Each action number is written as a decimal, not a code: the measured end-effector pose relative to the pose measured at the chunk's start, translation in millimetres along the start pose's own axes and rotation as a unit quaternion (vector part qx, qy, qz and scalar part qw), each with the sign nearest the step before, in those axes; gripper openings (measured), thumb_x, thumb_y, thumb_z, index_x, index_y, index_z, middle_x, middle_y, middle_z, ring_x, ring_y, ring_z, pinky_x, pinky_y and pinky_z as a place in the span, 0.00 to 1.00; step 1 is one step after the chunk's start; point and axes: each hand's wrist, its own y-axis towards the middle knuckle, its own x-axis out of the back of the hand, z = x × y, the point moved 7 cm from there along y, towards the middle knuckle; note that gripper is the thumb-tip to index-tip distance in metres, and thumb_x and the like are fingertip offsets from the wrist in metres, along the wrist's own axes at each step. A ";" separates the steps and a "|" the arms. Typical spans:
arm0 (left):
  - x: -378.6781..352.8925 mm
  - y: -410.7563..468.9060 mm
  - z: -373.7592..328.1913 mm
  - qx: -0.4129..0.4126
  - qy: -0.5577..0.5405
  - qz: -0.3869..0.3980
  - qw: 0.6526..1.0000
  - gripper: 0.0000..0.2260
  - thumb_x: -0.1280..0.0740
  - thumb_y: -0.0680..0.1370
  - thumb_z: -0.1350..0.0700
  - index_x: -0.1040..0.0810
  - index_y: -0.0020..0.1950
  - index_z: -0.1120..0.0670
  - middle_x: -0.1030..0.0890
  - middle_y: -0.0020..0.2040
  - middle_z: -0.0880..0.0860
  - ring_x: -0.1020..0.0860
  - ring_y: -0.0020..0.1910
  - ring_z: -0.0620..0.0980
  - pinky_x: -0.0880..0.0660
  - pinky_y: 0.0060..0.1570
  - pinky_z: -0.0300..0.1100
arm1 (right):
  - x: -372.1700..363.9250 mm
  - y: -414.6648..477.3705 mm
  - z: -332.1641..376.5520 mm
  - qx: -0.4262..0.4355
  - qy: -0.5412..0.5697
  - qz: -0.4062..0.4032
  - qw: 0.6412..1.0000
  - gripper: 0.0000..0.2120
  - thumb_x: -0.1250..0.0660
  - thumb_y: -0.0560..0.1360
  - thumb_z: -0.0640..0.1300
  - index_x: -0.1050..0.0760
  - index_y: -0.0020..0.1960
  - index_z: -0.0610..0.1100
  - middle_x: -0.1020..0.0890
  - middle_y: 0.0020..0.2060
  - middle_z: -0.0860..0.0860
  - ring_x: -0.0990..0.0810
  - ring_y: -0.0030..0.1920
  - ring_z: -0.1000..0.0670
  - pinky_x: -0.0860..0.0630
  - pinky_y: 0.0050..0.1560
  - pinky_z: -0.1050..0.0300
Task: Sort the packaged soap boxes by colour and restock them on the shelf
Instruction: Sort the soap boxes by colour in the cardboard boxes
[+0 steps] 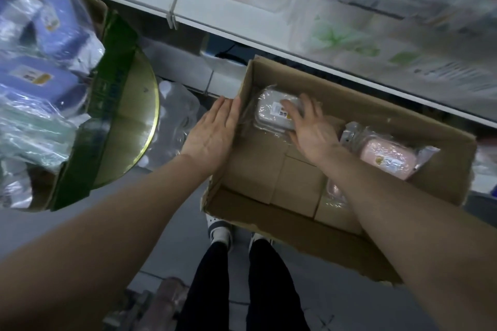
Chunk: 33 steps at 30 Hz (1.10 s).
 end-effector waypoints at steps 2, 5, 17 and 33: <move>2.5 -0.5 -1.7 0.003 0.009 0.011 1.000 0.38 0.41 0.79 0.60 0.66 0.77 0.59 0.54 0.79 0.58 0.56 0.78 0.54 0.49 0.76 0.49 | 4.6 -3.1 1.0 0.011 -0.018 0.010 1.000 0.35 0.34 0.78 0.48 0.48 0.79 0.50 0.45 0.76 0.37 0.46 0.76 0.34 0.38 0.72 0.36; 13.1 -3.9 -6.6 0.010 0.023 0.027 0.999 0.38 0.40 0.78 0.61 0.66 0.77 0.58 0.54 0.79 0.58 0.57 0.78 0.55 0.50 0.76 0.49 | 22.6 -14.0 2.5 0.025 -0.037 0.010 0.999 0.34 0.35 0.78 0.49 0.47 0.79 0.47 0.43 0.76 0.37 0.44 0.76 0.35 0.40 0.73 0.38; 132.8 -76.4 -23.5 0.016 -0.029 -0.044 0.998 0.26 0.43 0.82 0.53 0.45 0.78 0.57 0.38 0.75 0.57 0.42 0.75 0.56 0.46 0.74 0.46 | 171.9 -102.2 51.6 0.097 -0.089 -0.068 0.989 0.29 0.34 0.77 0.52 0.33 0.73 0.39 0.26 0.66 0.38 0.26 0.65 0.38 0.25 0.60 0.42; 258.7 -251.3 100.2 0.055 -0.007 -0.253 0.966 0.22 0.29 0.72 0.55 0.25 0.65 0.58 0.21 0.58 0.58 0.23 0.55 0.60 0.25 0.55 0.50 | 311.8 -132.2 254.1 0.278 -0.177 -0.171 0.929 0.30 0.33 0.75 0.52 0.33 0.71 0.36 0.25 0.62 0.39 0.25 0.61 0.37 0.28 0.61 0.43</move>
